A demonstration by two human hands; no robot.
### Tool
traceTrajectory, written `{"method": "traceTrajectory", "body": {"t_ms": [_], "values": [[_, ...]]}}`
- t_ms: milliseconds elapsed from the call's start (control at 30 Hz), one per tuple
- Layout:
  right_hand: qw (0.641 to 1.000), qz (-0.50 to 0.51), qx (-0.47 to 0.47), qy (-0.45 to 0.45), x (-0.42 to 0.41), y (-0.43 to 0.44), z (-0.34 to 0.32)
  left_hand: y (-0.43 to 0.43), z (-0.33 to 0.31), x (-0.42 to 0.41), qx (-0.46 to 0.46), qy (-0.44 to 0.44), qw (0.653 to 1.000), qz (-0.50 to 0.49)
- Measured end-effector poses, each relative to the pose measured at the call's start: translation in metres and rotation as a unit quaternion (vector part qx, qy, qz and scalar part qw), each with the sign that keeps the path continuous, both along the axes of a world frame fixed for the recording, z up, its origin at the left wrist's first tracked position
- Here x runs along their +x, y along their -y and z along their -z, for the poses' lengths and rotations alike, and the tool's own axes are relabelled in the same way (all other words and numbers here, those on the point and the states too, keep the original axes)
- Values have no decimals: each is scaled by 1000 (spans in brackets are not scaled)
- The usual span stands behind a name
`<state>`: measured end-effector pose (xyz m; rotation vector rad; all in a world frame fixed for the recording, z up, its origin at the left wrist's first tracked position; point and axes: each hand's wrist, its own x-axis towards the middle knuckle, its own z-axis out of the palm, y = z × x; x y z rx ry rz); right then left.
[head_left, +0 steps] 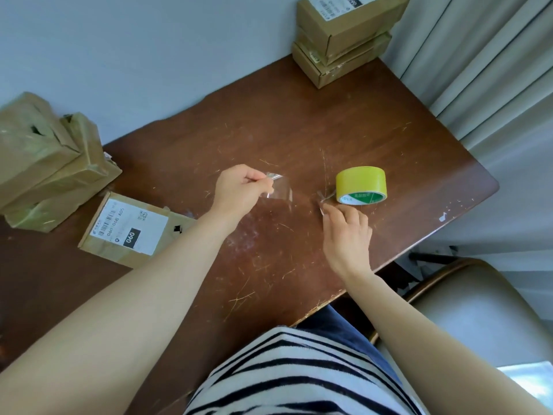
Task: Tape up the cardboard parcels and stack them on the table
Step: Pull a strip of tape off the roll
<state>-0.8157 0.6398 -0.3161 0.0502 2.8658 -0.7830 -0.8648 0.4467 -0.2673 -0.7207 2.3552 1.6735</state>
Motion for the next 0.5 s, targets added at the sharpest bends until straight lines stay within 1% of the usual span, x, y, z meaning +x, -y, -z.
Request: {"method": "traceTrajectory", "body": {"t_ms": [33,67,100,133,167,200,233,267,300,400,500], "values": [[992,46,-118,8,-5,8,-7,6,-4,3,29,4,1000,-2],[963,103,-240,62,-12,17,-14,11,-8,6,53,7,999,-1],[910,160,-356,136,-19,26,-21,15,-11,10,75,10,997,-1],[849,200,-442,209,-26,34,-26,19,-14,14,95,11,995,-2],[797,211,-496,274,-31,41,-30,23,-17,18,111,13,994,-6],[759,204,-525,326,-34,46,-31,28,-19,23,121,14,992,-14],[739,185,-536,364,-35,50,-32,33,-20,28,128,15,991,-23],[733,164,-538,383,-34,53,-32,39,-21,33,132,15,991,-34],[736,147,-536,387,-32,56,-30,45,-20,38,136,13,990,-44],[770,118,-522,348,-22,67,-27,61,-18,58,139,15,987,-75],[810,109,-490,304,-15,78,-27,80,-12,83,140,39,984,-100]]}}
